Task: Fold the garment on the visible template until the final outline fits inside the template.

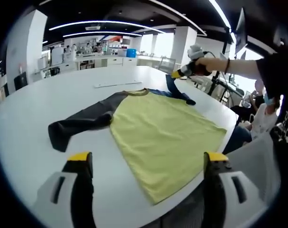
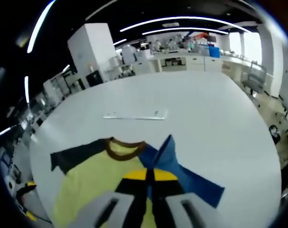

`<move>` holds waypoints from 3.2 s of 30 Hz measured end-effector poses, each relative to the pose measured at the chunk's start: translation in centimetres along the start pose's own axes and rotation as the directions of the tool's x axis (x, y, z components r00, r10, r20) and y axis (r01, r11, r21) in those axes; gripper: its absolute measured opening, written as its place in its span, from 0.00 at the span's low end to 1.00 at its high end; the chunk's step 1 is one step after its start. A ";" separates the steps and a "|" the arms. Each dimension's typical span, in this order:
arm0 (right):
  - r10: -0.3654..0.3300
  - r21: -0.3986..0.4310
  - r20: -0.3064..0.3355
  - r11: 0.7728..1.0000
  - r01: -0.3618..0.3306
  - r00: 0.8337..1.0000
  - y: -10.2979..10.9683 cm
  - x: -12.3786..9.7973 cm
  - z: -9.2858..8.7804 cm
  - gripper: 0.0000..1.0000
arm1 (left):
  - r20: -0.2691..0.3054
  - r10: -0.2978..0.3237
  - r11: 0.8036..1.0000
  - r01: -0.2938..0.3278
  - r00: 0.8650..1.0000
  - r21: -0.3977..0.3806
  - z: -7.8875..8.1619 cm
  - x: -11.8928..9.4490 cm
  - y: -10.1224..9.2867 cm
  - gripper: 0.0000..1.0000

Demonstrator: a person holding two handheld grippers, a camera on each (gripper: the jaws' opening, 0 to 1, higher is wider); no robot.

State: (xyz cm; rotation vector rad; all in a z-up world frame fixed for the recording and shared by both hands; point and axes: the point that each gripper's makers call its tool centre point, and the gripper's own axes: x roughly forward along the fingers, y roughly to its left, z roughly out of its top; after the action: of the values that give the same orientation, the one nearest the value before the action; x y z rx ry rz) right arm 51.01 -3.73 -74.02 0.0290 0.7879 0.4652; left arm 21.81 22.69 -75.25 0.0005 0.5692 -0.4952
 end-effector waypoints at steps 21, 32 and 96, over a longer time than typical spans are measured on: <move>0.089 -0.189 0.003 0.978 -0.087 0.996 6.9 2.5 2.0 0.00 | -0.019 0.021 1.000 -0.021 1.000 0.011 -0.5 -0.3 0.5 0.94; 0.149 -0.214 0.024 0.967 -0.141 0.989 10.4 3.3 2.9 0.00 | -0.025 0.016 1.000 -0.016 1.000 0.008 -0.8 -0.3 0.4 0.94; 0.340 -0.482 -0.079 0.810 -0.334 0.937 22.7 4.3 -3.6 0.00 | 0.009 -0.007 0.999 0.008 1.000 -0.054 -1.0 -0.5 0.2 0.95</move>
State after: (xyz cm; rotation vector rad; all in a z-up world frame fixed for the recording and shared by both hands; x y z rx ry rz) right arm 42.29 17.96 -75.05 -0.3078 0.6334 0.9981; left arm 21.02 23.20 -75.93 -0.0554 0.5736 -0.4867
